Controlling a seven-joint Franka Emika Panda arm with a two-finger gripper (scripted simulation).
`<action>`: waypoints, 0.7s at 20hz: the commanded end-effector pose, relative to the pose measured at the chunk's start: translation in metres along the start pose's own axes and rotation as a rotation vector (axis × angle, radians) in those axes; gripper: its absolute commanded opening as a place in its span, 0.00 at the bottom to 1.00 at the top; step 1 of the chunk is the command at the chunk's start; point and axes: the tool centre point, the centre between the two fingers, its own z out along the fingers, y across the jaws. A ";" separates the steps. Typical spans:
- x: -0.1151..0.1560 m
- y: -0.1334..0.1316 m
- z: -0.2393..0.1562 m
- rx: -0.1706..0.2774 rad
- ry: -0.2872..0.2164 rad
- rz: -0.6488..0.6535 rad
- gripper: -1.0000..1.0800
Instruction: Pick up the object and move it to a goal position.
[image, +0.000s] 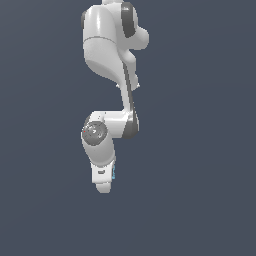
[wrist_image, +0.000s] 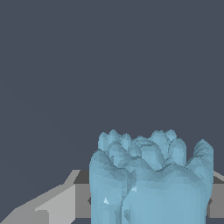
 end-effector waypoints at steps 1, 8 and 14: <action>0.000 0.000 0.000 -0.001 0.000 0.001 0.00; 0.020 0.010 -0.022 -0.048 0.019 0.028 0.00; 0.061 0.028 -0.071 -0.150 0.059 0.088 0.00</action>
